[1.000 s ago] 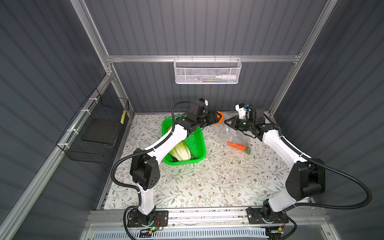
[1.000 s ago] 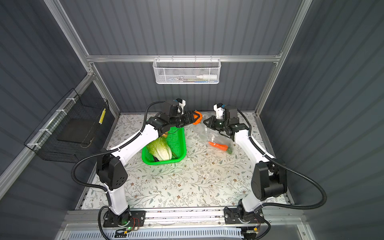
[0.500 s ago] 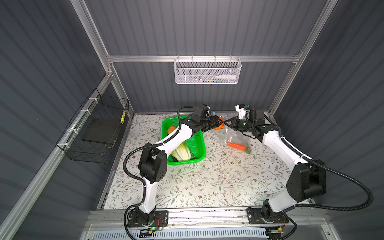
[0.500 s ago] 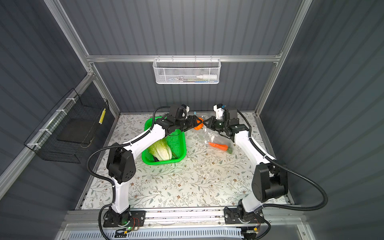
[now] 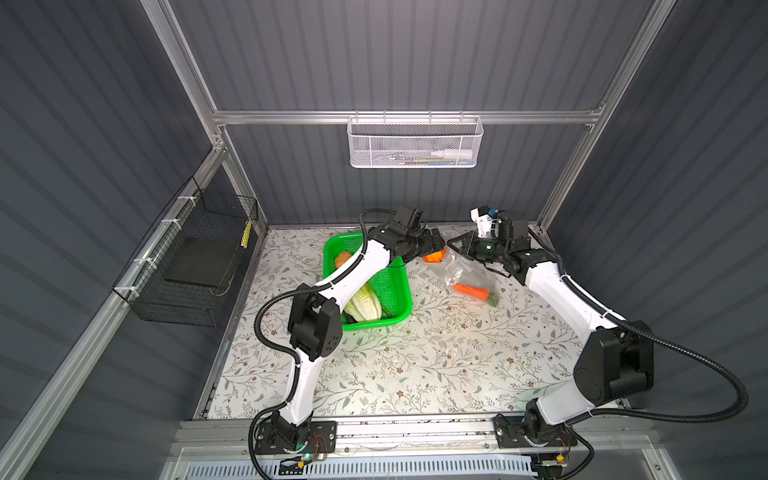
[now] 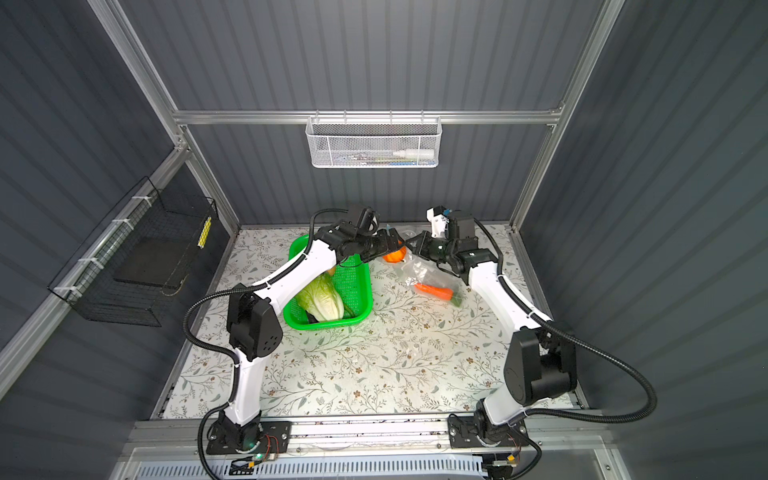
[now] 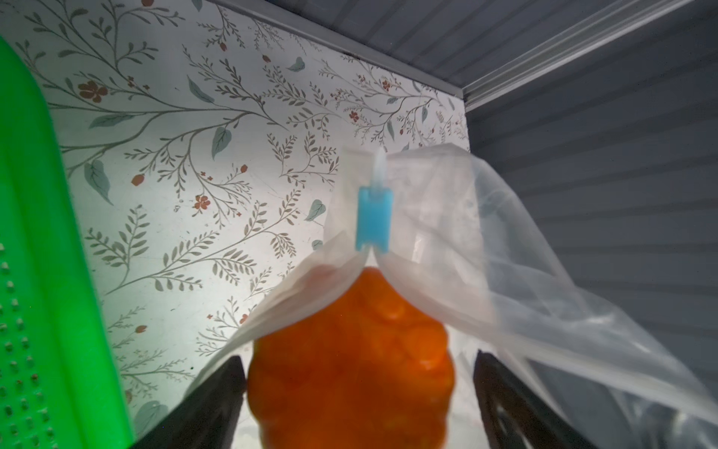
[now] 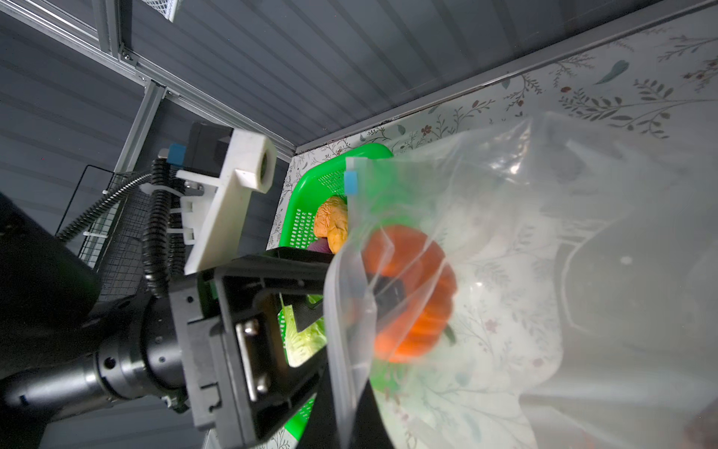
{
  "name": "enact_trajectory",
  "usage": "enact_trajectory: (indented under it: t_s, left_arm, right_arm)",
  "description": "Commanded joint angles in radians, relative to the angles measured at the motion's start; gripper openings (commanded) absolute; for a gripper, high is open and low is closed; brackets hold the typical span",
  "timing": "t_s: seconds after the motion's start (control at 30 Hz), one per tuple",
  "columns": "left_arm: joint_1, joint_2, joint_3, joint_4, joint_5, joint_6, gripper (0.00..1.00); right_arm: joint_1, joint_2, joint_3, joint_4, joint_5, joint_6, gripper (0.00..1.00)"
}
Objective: Place the food in the zip-top bag and seal the zipper
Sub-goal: 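Lift the orange squash with the left gripper and carry it over the bag mouth, then open the left gripper to drop the squash into the bag, then move the left gripper back over the basket toward the remaining vegetables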
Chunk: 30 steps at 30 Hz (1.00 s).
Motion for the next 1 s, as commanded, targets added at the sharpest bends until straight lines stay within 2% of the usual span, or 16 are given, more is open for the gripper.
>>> enact_trajectory:
  t_s: [0.0,0.23,0.37,0.7,0.83,0.97]
  left_arm:
    - [-0.006,0.008,0.038,-0.039,0.011,-0.001,1.00]
    - [0.005,-0.045,0.033,-0.003,0.010,-0.028,1.00]
    - [0.028,-0.107,-0.023,0.034,0.008,-0.044,1.00]
    - [0.076,-0.218,-0.108,0.046,-0.080,0.017,1.00]
    - [0.141,-0.211,-0.080,-0.070,-0.161,0.075,1.00]
    - [0.225,-0.230,-0.157,-0.090,-0.207,0.142,1.00]
  right_arm:
    - [0.008,-0.006,-0.002,0.017,-0.009,0.002,0.00]
    - [0.008,-0.011,-0.004,0.001,0.005,-0.008,0.00]
    - [0.007,-0.010,-0.008,-0.001,0.003,-0.008,0.00]
    - [0.017,0.008,0.057,-0.059,-0.017,-0.053,0.00]
    - [0.032,0.020,0.095,-0.122,-0.003,-0.102,0.00]
    - [0.034,0.025,0.095,-0.133,-0.003,-0.107,0.00]
